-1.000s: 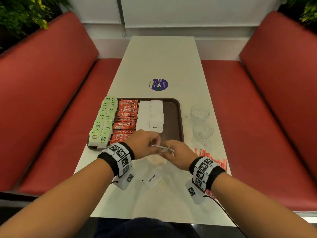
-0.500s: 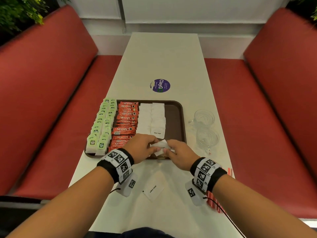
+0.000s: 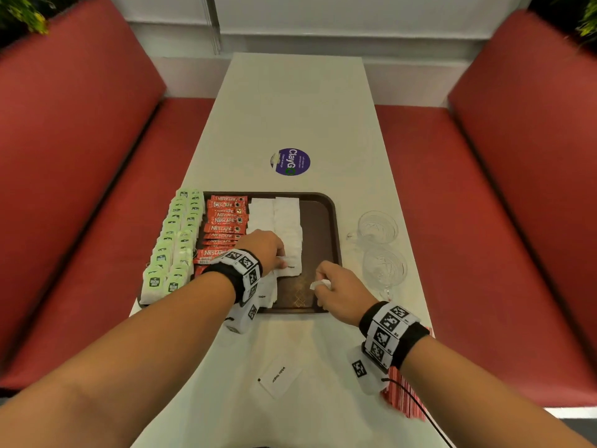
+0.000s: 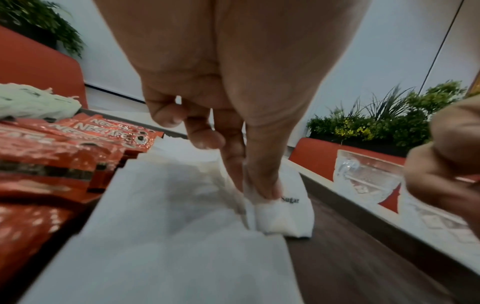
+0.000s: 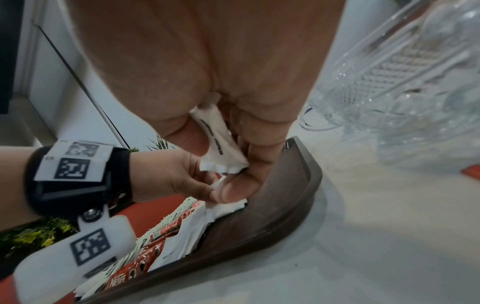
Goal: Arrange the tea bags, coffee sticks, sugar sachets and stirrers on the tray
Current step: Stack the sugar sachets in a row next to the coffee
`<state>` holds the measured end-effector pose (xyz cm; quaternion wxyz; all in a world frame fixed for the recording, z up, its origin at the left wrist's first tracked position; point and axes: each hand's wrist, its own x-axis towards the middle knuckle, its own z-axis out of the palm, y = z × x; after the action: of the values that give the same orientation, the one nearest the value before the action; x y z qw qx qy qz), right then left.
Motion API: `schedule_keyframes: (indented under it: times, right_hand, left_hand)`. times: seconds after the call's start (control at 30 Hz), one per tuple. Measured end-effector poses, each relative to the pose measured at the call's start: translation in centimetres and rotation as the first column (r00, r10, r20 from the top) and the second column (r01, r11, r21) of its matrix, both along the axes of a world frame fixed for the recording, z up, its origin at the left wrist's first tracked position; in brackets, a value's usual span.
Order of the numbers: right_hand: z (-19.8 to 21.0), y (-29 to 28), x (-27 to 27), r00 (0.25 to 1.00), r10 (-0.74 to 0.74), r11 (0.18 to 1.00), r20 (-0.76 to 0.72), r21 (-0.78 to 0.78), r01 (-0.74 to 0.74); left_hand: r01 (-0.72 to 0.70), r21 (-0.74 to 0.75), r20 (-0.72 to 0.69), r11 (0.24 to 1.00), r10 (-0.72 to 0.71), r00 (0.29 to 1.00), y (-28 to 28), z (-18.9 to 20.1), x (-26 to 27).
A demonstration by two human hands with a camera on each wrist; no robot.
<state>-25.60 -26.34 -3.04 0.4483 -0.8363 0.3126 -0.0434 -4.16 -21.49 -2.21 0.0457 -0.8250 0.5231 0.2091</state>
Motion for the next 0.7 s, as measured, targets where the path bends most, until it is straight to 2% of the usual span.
schedule_keyframes:
  times: [0.27,0.37,0.47,0.53,0.6,0.7]
  right_hand:
    - [0.1,-0.3,0.2,1.000,0.005,1.000,-0.011,0.010,-0.005]
    - [0.0,-0.7,0.3,0.999,0.036,0.999,-0.039,-0.034,-0.037]
    - [-0.2,-1.1,0.5,0.999,0.011,0.999,-0.047,-0.051,-0.013]
    - [-0.2,-1.2,0.7,0.999,-0.019,1.000,-0.047,-0.017,0.018]
    - [-0.2,-1.2,0.9,0.998,-0.043,0.998,-0.055,0.038,0.045]
    - [0.0,-1.1,1.0,0.998,-0.044,0.995,-0.046,0.089,0.048]
  left_hand:
    - [-0.031,0.049,0.084,0.998,0.027,0.996,-1.5,-0.5,0.8]
    - [-0.025,0.015,0.113,1.000,0.023,0.993,-1.3,-0.3,0.7]
    - [0.036,-0.051,0.030,0.998,-0.035,0.999,-1.0,-0.4,0.2]
    - [0.116,0.003,-0.011,0.993,-0.116,0.993,-0.8,-0.6,-0.4]
    - [0.163,0.040,0.026,0.986,-0.164,0.986,-0.6,-0.9,-0.6]
    - [0.177,0.012,0.053,0.984,-0.178,0.983,-0.3,-0.8,-0.5]
